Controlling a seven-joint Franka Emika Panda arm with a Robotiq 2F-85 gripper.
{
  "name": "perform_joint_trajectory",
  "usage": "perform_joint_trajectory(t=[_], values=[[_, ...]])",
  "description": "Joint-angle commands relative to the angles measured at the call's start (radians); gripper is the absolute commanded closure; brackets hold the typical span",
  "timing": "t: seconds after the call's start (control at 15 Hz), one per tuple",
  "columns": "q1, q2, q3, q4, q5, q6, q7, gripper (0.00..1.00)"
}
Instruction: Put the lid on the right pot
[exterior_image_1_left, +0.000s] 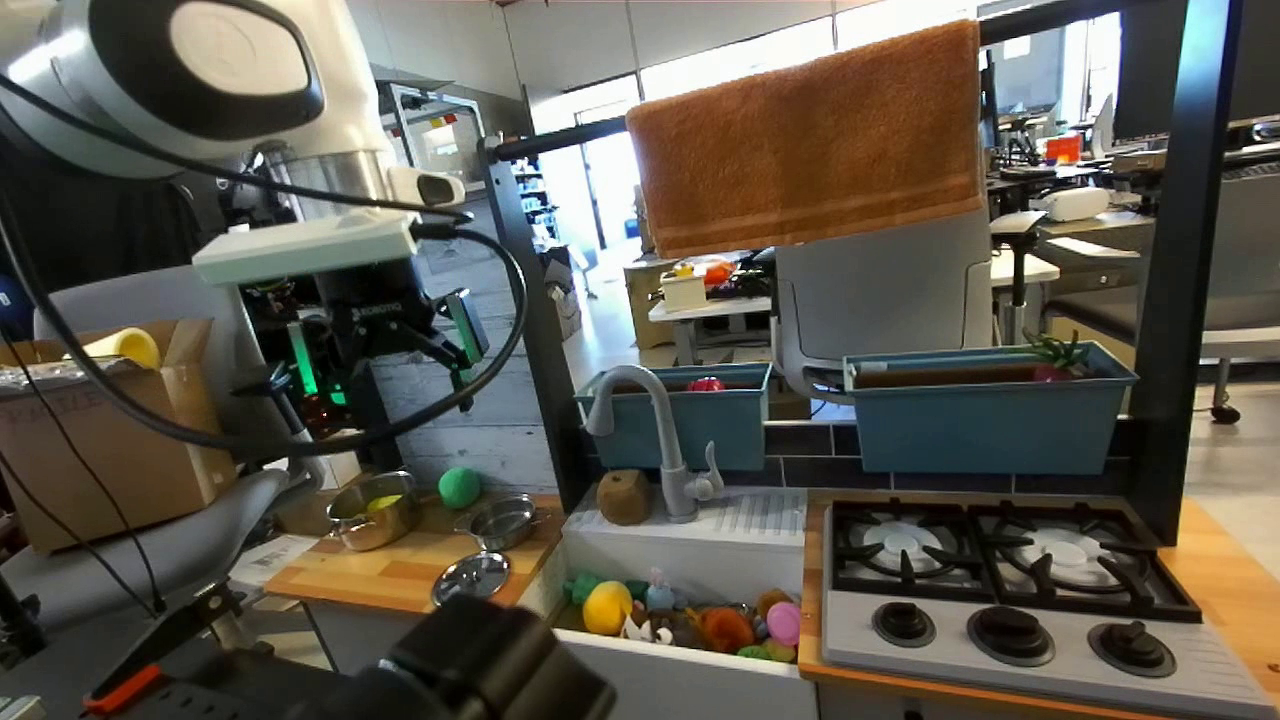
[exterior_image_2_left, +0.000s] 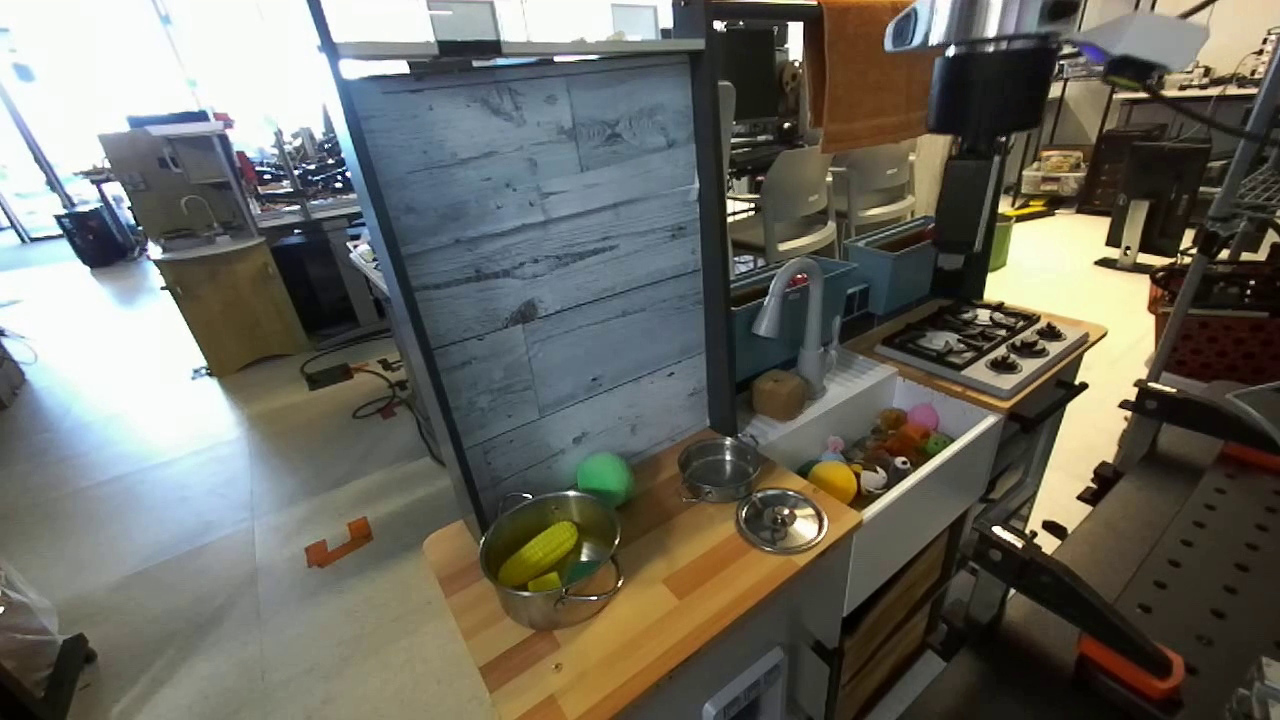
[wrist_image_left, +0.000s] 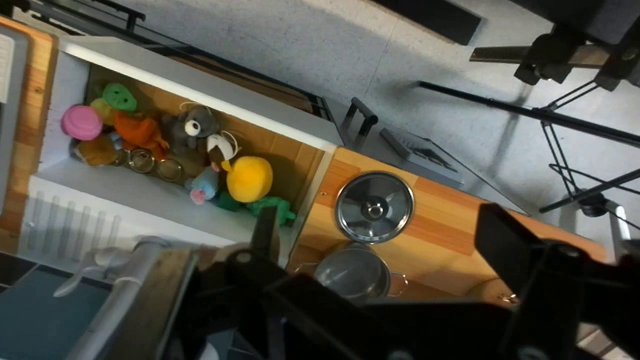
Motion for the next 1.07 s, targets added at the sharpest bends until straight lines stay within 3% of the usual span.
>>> perform_joint_trajectory(t=[0.0,0.47,1.0], values=[[0.016,0.125,0.067,0.031,0.004,0.088,0.029,0.00],[0.058,0.353,0.113,0.129,-0.030,0.173,0.206,0.00],[0.135,0.568,0.027,0.382,-0.154,0.173,0.304,0.00]])
